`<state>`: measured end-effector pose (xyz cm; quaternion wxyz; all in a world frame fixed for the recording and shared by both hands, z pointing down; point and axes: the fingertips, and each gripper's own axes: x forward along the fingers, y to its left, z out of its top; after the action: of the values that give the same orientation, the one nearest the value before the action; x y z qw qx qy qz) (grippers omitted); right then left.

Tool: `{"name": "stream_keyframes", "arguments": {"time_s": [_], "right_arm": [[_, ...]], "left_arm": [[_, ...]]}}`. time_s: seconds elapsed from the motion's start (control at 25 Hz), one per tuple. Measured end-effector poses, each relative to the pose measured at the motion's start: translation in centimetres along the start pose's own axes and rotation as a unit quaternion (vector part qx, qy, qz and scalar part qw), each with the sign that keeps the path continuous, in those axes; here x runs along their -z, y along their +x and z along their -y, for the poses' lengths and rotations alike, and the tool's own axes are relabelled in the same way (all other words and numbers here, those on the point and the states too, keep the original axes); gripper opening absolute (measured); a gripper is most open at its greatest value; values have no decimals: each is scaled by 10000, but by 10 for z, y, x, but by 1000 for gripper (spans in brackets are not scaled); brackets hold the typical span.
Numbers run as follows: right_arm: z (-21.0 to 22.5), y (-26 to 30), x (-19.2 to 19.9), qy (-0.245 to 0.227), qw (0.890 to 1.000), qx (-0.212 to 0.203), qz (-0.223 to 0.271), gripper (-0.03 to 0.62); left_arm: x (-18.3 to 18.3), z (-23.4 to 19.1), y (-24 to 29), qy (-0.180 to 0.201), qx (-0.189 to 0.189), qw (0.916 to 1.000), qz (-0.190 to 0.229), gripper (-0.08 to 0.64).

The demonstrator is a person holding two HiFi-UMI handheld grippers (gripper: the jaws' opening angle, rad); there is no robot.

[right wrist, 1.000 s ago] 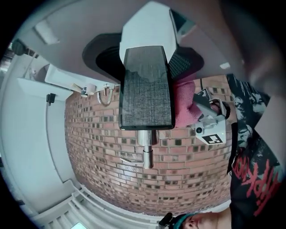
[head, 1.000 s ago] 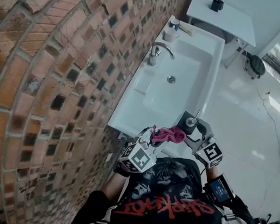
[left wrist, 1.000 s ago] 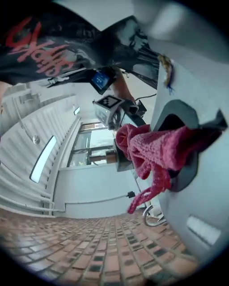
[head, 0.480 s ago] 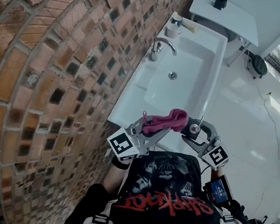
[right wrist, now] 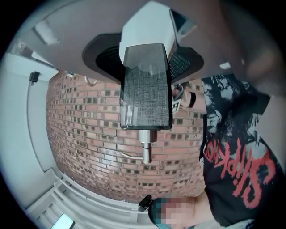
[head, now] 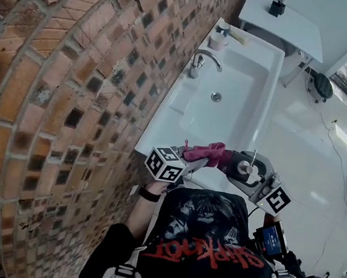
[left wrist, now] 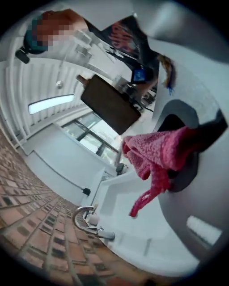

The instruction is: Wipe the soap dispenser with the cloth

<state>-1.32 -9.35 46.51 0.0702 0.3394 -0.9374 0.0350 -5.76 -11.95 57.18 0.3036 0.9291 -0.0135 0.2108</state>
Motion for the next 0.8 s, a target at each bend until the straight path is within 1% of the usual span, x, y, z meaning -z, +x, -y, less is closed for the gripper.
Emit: {"name": "stream_keyframes", "arguments": {"time_s": [0.04, 0.08, 0.12, 0.16, 0.2, 0.24, 0.28, 0.32, 0.4, 0.48, 0.52, 0.56, 0.6, 0.64, 0.72, 0.8], "right_arm": [[-2, -3, -6, 95, 9998, -109, 130, 302], [-4, -6, -11, 154, 9994, -208, 247, 302], [-5, -8, -12, 171, 9990, -275, 305, 302], [-5, -10, -11, 146, 9990, -297, 288, 302], [-4, -11, -7, 91, 9994, -271, 208, 302], [-2, -11, -1, 17, 9998, -200, 93, 302], [1, -11, 6, -61, 9999, -98, -36, 302], [4, -11, 14, -138, 9998, 11, -163, 302], [8, -10, 27, -319, 9988, 142, -353, 302], [5, -7, 31, -564, 9976, 68, -386, 302], [0, -5, 29, -734, 9967, -66, -337, 302], [-7, -2, 24, -951, 9948, -253, -263, 302], [-16, 1, 17, -1169, 9919, -461, -187, 302], [-24, 4, 10, -1319, 9890, -654, -127, 302], [-37, 6, -2, -1431, 9852, -940, -83, 302], [-42, 4, -11, -1449, 9839, -1039, -93, 302]], "left_arm": [[14, -6, 3, 91, -161, 9992, -349, 52], [25, -8, 3, 171, -232, 9976, -632, 52], [29, -6, 1, 197, -155, 9967, -774, 52], [27, 2, -3, 144, 88, 9971, -746, 52], [19, 14, -10, 28, 467, 9972, -587, 52], [7, 29, -20, -93, 920, 9950, -369, 52], [-8, 46, -32, -162, 1389, 9901, -155, 52], [-22, 65, -46, -159, 1833, 9829, 24, 52], [-47, 103, -73, -19, 2606, 9651, 266, 52], [-64, 131, -91, 69, 3170, 9475, 408, 52], [-69, 139, -94, 50, 3332, 9418, 447, 52], [-72, 141, -94, -1, 3409, 9390, 459, 52], [-72, 140, -91, -75, 3400, 9394, 443, 52], [-69, 134, -86, -167, 3304, 9428, 404, 52], [-61, 117, -73, -359, 2939, 9547, 293, 52], [-53, 101, -61, -482, 2535, 9659, 206, 52]]}}
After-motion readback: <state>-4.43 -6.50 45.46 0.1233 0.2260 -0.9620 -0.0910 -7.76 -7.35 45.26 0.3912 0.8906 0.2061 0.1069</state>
